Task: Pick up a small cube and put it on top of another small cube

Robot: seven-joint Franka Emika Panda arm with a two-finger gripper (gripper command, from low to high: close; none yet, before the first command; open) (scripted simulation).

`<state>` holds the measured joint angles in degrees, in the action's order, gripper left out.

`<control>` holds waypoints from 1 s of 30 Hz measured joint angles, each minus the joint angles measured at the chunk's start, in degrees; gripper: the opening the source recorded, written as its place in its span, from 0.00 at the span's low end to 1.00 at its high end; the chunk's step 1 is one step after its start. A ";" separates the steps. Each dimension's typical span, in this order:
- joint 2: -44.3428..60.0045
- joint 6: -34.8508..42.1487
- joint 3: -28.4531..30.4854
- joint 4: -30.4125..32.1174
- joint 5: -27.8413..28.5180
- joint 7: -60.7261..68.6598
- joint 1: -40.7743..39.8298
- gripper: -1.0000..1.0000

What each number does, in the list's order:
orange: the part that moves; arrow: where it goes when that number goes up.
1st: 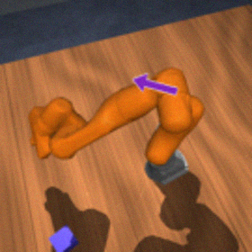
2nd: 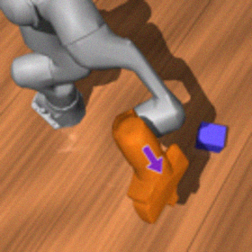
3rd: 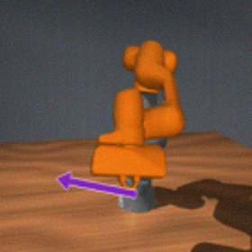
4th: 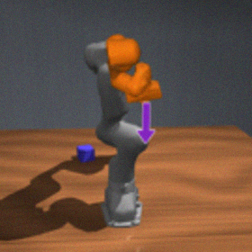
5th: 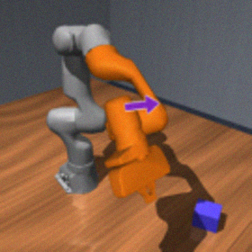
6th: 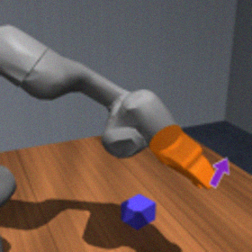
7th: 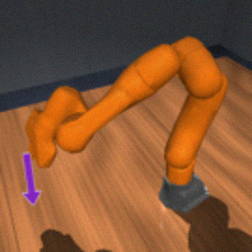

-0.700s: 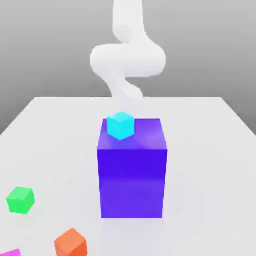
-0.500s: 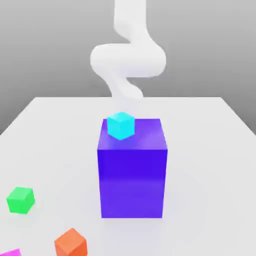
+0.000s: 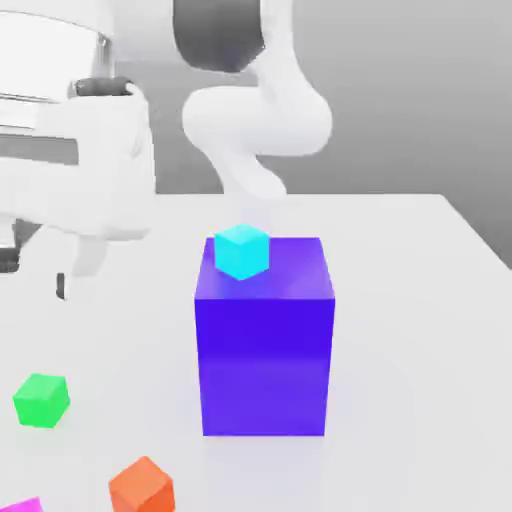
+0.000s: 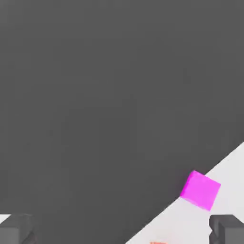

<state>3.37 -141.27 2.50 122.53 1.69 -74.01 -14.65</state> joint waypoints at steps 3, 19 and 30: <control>6.23 -1.22 0.83 -1.17 -0.92 -2.81 -0.89 0.50; 32.65 -10.60 2.07 -6.55 -7.41 -8.69 -5.29 0.00; 20.53 -5.69 5.93 0.85 -6.81 -14.68 -4.74 0.00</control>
<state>23.90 -146.96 8.44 123.38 -5.12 -88.69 -19.39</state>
